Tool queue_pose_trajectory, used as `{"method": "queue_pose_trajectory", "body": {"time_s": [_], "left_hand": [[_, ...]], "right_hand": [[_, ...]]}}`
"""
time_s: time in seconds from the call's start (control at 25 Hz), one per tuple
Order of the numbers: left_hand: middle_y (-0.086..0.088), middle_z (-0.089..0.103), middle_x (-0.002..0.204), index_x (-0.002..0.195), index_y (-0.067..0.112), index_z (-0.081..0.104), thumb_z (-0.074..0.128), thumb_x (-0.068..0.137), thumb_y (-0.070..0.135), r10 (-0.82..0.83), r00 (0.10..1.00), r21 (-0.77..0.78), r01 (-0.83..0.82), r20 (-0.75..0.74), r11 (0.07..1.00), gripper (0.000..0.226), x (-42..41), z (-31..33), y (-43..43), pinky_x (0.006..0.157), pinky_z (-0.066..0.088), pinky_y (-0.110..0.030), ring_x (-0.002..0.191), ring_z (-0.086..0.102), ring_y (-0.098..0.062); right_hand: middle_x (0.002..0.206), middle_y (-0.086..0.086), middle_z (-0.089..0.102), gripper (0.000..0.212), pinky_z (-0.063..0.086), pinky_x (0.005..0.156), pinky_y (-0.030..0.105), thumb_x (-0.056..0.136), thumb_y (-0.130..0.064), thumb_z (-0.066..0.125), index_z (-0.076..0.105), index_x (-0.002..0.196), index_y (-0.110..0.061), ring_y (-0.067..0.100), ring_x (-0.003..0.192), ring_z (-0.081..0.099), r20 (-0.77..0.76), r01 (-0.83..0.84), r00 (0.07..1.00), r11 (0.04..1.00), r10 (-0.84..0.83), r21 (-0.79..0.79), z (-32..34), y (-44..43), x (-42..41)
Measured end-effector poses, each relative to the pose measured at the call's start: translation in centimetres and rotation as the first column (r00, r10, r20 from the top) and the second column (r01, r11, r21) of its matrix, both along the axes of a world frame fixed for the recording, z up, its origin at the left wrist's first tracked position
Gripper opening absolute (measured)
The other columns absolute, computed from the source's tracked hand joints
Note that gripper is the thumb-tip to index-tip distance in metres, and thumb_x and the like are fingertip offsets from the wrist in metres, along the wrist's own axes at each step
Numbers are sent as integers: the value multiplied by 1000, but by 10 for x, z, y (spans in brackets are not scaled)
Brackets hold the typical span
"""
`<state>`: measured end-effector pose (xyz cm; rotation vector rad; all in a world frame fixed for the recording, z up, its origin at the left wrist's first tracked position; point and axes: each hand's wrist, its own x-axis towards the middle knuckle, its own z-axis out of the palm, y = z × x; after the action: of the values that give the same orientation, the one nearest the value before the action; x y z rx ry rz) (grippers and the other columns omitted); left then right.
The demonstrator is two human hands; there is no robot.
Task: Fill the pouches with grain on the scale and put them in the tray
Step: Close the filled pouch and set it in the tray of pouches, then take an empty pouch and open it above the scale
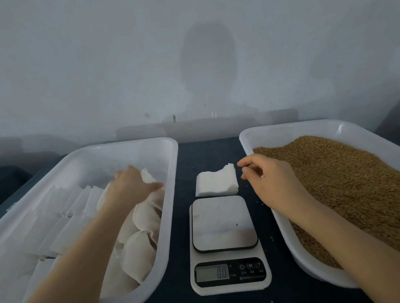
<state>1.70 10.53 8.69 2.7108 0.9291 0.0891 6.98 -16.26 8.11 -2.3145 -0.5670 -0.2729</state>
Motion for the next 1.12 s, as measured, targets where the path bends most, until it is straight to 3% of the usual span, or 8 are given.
{"method": "queue_pose_trajectory", "body": {"time_s": [0.2, 0.28, 0.4, 0.64, 0.8, 0.92, 1.0, 1.12], "left_hand": [[-9, 63, 107, 99, 15, 61, 48, 95, 21, -391, 901, 456, 273, 186, 847, 14, 36, 23, -53, 74, 41, -36, 93, 54, -29], [-9, 63, 92, 81, 12, 55, 47, 93, 15, -510, 860, 401, 475, -23, 783, 15, 61, 13, -82, 62, 36, -32, 80, 55, -28], [-7, 63, 99, 98, 9, 60, 52, 96, 30, -570, 775, 270, 630, -273, 728, 22, 89, -17, -101, 67, 40, -31, 90, 61, -27], [-3, 51, 81, 100, 9, 57, 53, 93, 26, -503, 769, 139, 591, -394, 794, 19, 102, -50, -97, 72, 47, -33, 83, 59, -24], [-12, 60, 85, 95, 3, 61, 48, 91, 8, -533, 799, 125, 581, -278, 804, 15, 101, -43, -104, 75, 51, -36, 86, 64, -28], [-7, 53, 67, 68, 10, 57, 53, 89, 16, -509, 850, 42, 518, -137, 854, 22, 96, -35, -99, 68, 48, -31, 63, 52, -21], [-5, 55, 72, 73, 8, 60, 57, 90, 21, -502, 863, 5, 503, -63, 864, 22, 89, -24, -92, 68, 47, -28, 68, 51, -20], [0, 54, 72, 78, 10, 54, 55, 92, 21, -478, 866, 28, 479, 148, 877, 18, 67, 1, -77, 54, 36, -23, 68, 50, -20]], "right_hand": [[89, -6, 70, 22, 49, 85, 40, 98, -22, 46, 62, 112, -24, 13, 87, 63, 13, 110, 994, 993, -111, 52, 9, -2, 0], [92, -5, 69, 22, 48, 87, 40, 98, -22, 45, 62, 113, -23, 14, 90, 62, -10, 111, 994, 992, -111, 55, 9, -5, 1], [96, -4, 69, 24, 48, 88, 38, 98, -20, 44, 61, 115, -21, 14, 91, 62, -22, 98, 995, 994, -97, 52, 8, -5, 2], [96, -6, 68, 25, 51, 77, 32, 97, -18, 44, 61, 114, -21, 10, 79, 60, -7, 38, 999, 996, -38, 86, 3, -1, 4], [79, -17, 57, 22, 38, 58, 1, 97, -17, 47, 66, 105, -23, -10, 67, 53, -11, -23, 1000, 1000, 23, 16, -2, 2, 2], [88, -9, 63, 22, 49, 64, 11, 97, -15, 46, 66, 105, -21, 0, 73, 61, -79, -124, 990, 991, 121, -42, -8, 5, 1], [95, 0, 65, 23, 57, 72, 30, 97, -16, 46, 62, 113, -19, 11, 77, 65, -133, -158, 980, 986, 151, -45, -12, 7, 3], [96, -1, 61, 27, 58, 66, 27, 97, -14, 48, 55, 123, -18, 9, 72, 65, -171, -137, 975, 989, 145, 58, -12, 10, 8]]}}
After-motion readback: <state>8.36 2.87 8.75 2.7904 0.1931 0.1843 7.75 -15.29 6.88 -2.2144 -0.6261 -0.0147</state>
